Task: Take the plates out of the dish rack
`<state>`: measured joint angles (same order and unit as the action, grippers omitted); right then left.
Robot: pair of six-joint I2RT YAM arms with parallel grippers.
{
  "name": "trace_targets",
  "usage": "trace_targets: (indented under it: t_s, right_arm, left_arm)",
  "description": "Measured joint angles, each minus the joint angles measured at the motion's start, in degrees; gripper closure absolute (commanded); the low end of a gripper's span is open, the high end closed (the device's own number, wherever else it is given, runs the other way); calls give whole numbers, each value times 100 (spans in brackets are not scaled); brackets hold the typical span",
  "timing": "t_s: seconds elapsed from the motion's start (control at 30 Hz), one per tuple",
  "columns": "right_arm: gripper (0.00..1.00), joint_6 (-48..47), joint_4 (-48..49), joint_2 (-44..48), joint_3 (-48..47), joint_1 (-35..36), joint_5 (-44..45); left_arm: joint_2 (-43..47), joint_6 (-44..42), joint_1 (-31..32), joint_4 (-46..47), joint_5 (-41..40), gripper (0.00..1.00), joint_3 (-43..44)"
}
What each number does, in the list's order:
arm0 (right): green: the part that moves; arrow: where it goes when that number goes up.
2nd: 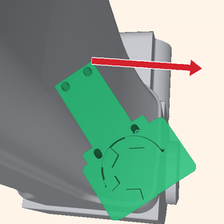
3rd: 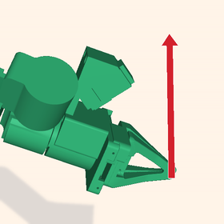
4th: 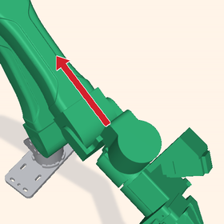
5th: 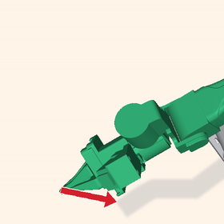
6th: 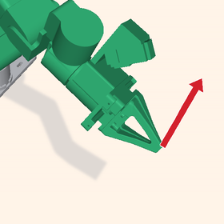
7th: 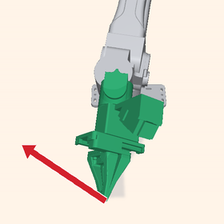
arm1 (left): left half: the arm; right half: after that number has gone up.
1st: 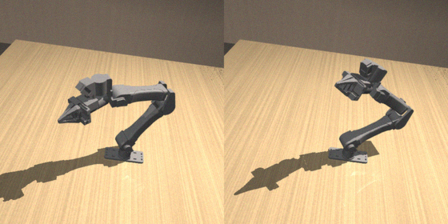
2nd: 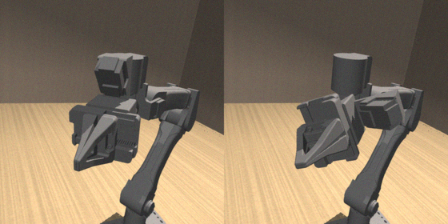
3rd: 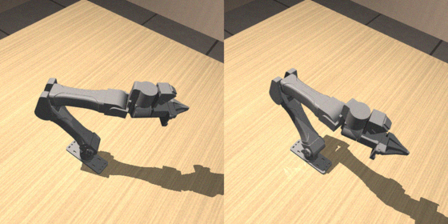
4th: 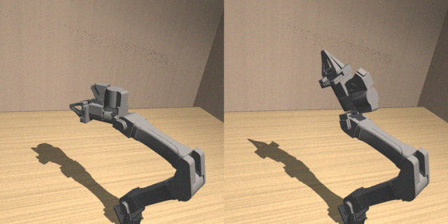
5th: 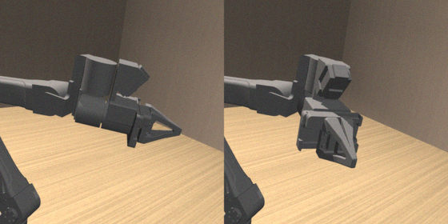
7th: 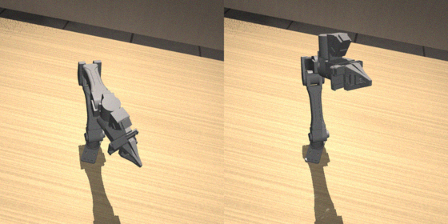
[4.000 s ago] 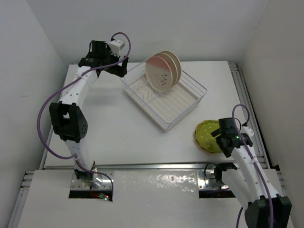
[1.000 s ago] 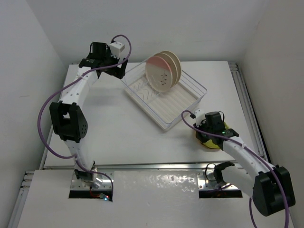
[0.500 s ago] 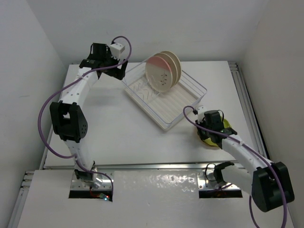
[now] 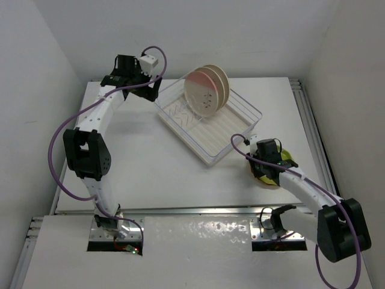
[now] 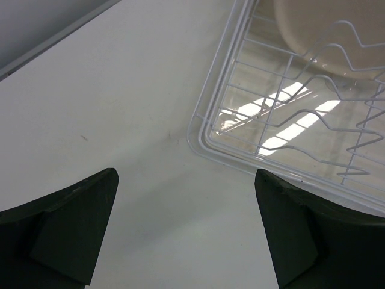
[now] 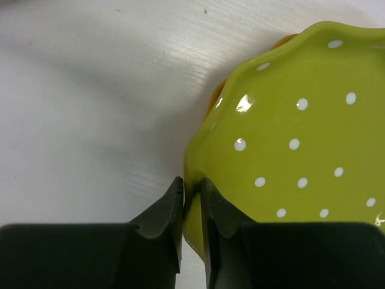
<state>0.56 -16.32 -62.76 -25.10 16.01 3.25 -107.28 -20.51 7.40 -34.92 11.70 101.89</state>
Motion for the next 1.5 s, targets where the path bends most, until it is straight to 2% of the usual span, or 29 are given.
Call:
trace_targets:
  t_s: [0.03, 0.1, 0.47, 0.83, 1.5]
  right_arm:
    - [94, 13, -35, -11, -26, 9, 20]
    - [100, -39, -61, -22, -63, 22, 105]
    - [100, -343, -409, -28, -247, 24, 321]
    - [100, 968, -538, -212, -883, 26, 1069]
    - [99, 1635, -109, -1209, -933, 26, 1631]
  left_arm:
    - [0, 0, 0, 0, -2, 5, 0]
    - [0, 0, 0, 0, -4, 5, 0]
    - [0, -4, 0, 0, -13, 5, 0]
    - [0, -22, 0, 0, -15, 5, 0]
    - [0, -68, -37, 2, -101, 5, -52]
